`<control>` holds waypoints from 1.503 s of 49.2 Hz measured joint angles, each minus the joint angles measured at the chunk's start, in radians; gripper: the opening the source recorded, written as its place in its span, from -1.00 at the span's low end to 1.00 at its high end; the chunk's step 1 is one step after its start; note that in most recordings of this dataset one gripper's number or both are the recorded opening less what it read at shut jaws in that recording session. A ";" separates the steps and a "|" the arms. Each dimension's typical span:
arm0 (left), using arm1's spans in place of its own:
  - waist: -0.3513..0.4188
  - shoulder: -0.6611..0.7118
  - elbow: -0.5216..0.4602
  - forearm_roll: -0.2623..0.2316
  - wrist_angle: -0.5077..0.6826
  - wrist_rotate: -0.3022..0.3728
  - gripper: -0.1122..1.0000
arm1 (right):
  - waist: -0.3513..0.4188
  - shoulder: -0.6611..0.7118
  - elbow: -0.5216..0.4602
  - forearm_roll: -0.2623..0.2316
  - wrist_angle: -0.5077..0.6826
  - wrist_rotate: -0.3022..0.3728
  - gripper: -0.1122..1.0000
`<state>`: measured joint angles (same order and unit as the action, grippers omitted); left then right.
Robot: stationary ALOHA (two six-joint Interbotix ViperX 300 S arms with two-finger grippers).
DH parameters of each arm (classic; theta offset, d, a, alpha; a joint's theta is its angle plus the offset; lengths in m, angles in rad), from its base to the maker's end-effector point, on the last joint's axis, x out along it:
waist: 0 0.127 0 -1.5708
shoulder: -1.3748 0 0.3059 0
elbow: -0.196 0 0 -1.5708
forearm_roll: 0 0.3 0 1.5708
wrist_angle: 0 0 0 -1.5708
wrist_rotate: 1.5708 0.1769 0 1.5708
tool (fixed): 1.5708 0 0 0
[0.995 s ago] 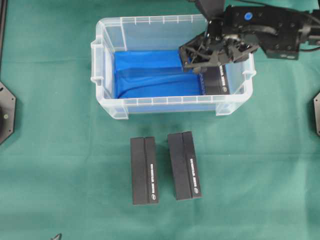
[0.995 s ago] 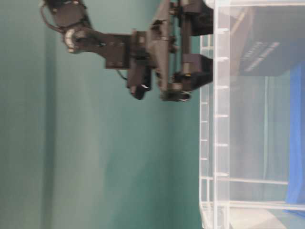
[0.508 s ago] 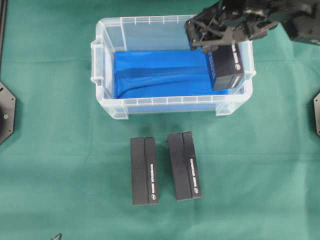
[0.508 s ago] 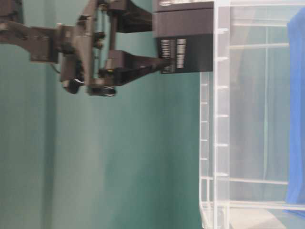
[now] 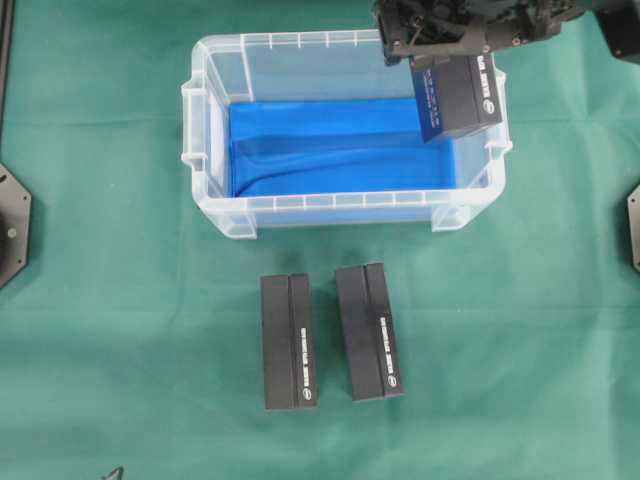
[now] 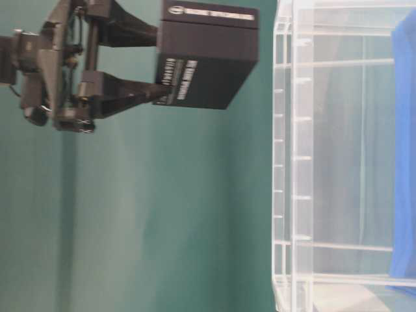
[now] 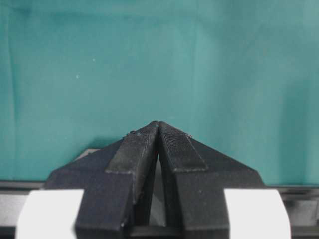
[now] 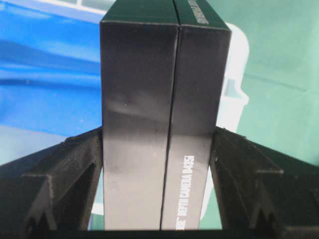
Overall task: Take the box out of the case with the right arm.
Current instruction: 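Lift the right black box upward out of the case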
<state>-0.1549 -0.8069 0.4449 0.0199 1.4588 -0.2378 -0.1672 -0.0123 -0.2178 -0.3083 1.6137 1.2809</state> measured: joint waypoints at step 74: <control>0.000 0.000 0.000 0.000 0.000 0.000 -0.80 | 0.014 0.000 -0.026 -0.018 0.026 0.000 0.41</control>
<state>-0.1549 -0.8069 0.4449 0.0199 1.4588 -0.2378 -0.1534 -0.0123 -0.2439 -0.3267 1.6398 1.2809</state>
